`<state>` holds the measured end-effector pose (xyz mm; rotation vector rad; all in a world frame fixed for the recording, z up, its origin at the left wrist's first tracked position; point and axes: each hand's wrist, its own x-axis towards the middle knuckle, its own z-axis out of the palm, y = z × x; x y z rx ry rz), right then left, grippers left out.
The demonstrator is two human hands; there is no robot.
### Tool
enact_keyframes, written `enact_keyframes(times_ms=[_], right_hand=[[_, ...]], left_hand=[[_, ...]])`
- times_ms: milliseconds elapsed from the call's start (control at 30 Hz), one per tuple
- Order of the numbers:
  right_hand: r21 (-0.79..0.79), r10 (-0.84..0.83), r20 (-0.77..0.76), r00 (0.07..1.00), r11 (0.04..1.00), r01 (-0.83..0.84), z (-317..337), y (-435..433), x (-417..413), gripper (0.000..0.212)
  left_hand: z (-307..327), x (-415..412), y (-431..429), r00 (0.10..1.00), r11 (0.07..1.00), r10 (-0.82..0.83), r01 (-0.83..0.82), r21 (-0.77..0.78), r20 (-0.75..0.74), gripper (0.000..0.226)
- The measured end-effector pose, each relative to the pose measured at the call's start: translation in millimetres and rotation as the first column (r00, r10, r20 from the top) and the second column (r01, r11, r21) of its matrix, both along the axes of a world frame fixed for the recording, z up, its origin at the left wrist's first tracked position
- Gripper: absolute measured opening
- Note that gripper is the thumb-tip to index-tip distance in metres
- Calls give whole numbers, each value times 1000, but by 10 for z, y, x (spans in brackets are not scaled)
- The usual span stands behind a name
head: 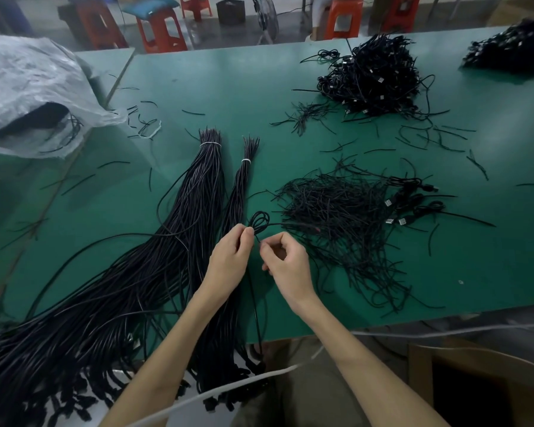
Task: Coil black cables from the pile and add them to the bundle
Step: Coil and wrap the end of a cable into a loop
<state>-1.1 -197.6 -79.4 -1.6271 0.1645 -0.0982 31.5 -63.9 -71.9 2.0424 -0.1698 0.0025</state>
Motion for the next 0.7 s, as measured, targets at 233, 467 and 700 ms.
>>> enact_keyframes(times_ms=[233, 467, 700], right_hand=[[1, 8, 8, 1000, 1000, -8, -4, -2, -8, 13], [8, 16, 7, 1000, 1000, -16, -3, -5, -16, 12], [57, 77, -8, 997, 995, -77, 79, -27, -16, 11]], left_hand=[[-10, -16, -5, 1000, 1000, 5, -5, 6, -2, 40], [0, -36, -3, 1000, 999, 6, -6, 50, 4, 45], [55, 3, 18, 999, 995, 6, -9, -98, -35, 40]])
